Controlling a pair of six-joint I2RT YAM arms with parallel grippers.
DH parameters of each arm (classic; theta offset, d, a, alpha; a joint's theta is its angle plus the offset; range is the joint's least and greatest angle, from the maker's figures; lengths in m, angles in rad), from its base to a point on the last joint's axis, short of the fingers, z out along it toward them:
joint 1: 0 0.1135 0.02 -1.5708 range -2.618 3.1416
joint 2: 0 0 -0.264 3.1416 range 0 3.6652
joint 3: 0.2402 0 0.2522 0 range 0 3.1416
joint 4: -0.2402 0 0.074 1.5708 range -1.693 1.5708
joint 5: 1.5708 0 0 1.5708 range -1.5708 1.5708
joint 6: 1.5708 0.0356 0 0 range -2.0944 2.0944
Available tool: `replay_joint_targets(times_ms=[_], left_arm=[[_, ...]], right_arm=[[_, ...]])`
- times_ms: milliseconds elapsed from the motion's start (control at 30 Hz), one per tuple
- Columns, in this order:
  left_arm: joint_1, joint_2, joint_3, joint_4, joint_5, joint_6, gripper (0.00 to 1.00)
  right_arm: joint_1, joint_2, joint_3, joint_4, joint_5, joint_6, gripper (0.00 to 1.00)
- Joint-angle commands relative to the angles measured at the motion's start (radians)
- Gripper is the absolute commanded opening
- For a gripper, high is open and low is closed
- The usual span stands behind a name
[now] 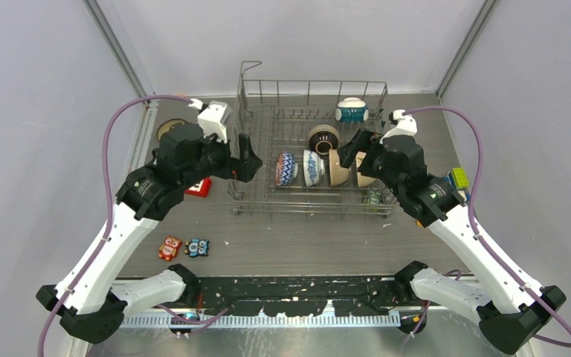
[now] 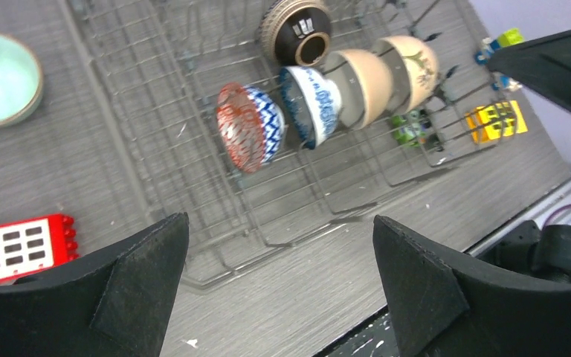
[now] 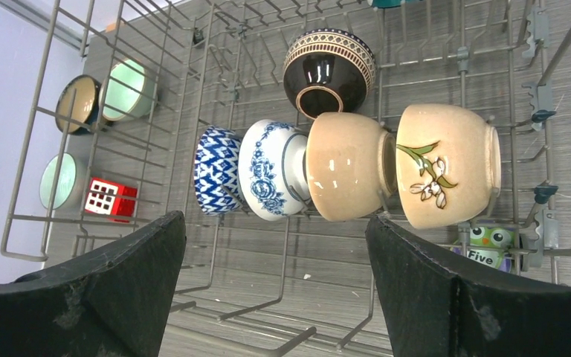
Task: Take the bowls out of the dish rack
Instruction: Pick up the bowl from the dish rack.
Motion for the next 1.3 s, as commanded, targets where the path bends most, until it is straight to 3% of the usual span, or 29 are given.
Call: replay_joint_targets(times_ms=[0, 300, 433, 733, 900, 1033, 1267], left_arm=[[-0.062, 0.019, 0.096, 0.023, -0.042, 0.000, 0.95], [-0.126, 0.164, 0.136, 0.120, 0.117, -0.113, 0.93], [-0.193, 0.273, 0.173, 0.126, 0.085, -0.136, 0.91], [-0.194, 0.531, 0.348, 0.034, -0.015, -0.125, 0.82], [-0.146, 0.626, 0.367, -0.002, -0.085, -0.112, 0.75], [-0.070, 0.665, 0.333, 0.025, -0.001, -0.137, 0.64], [-0.031, 0.767, 0.414, -0.030, 0.106, -0.099, 0.60]], right_arm=[[-0.003, -0.008, 0.004, 0.043, -0.032, 0.005, 0.94], [-0.003, -0.023, -0.031, 0.020, -0.030, 0.000, 0.94], [-0.003, -0.039, -0.068, 0.038, -0.032, 0.027, 0.94], [-0.002, -0.107, -0.131, 0.049, -0.042, 0.041, 0.94], [-0.002, -0.146, -0.166, 0.048, -0.057, 0.051, 0.94], [-0.002, -0.175, -0.182, 0.043, -0.064, 0.047, 0.94], [-0.003, -0.204, -0.202, 0.044, -0.065, 0.038, 0.94]])
